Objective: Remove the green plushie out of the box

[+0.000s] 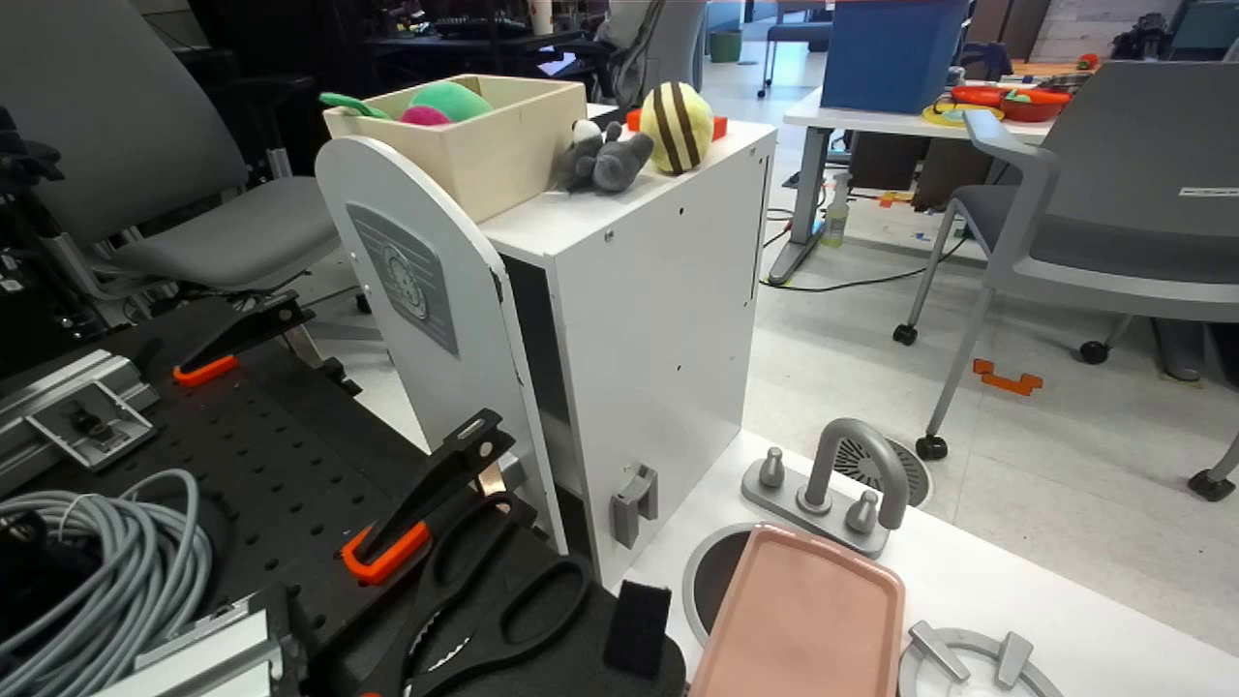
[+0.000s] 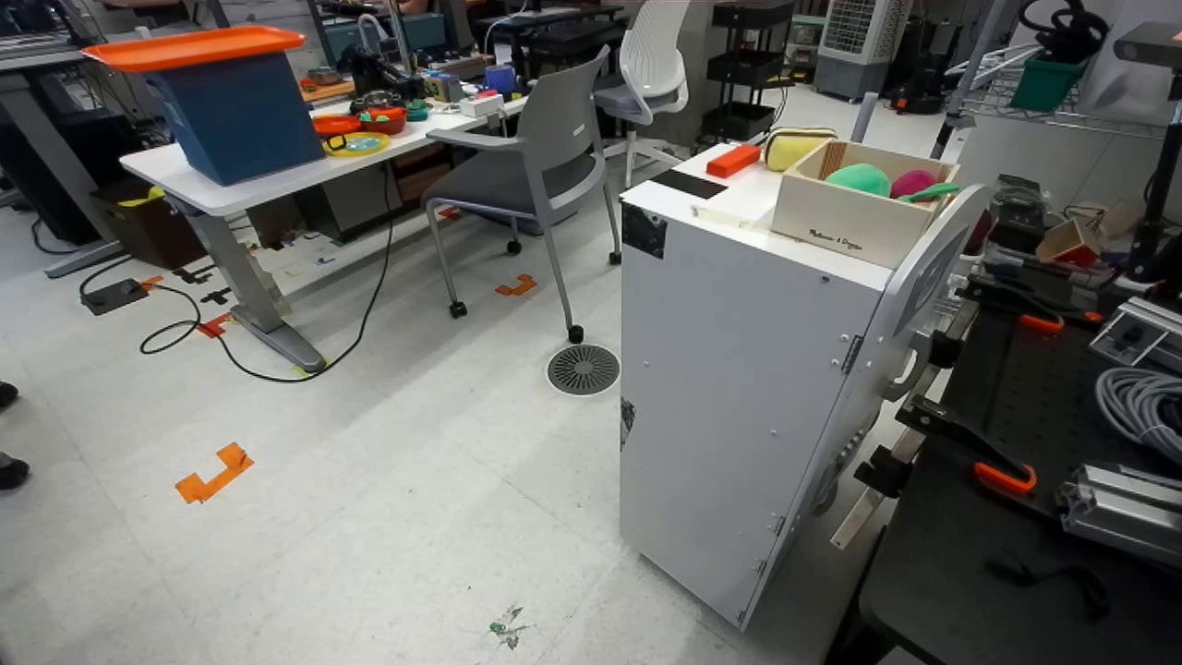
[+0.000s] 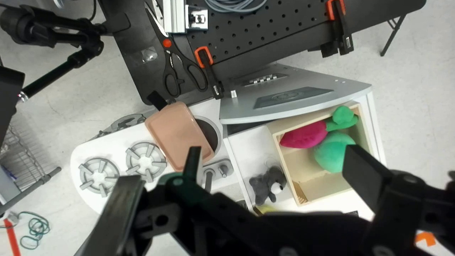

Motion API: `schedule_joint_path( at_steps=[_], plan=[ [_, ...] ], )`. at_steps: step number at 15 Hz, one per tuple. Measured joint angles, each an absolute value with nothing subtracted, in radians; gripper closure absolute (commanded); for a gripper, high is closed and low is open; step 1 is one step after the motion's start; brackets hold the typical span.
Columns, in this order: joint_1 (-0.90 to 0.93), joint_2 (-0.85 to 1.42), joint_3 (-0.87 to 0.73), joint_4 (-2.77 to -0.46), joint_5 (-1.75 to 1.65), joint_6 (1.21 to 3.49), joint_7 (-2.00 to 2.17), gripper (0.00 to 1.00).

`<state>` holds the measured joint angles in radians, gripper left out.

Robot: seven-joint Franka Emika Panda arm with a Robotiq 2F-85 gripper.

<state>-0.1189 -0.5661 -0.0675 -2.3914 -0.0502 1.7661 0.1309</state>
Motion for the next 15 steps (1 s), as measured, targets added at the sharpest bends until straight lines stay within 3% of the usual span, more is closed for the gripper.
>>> schedule_joint_path(
  at_steps=[15],
  plan=[
    [-0.072,-0.398,-0.021,-2.397,-0.049,1.997,0.107,0.00]
  ],
)
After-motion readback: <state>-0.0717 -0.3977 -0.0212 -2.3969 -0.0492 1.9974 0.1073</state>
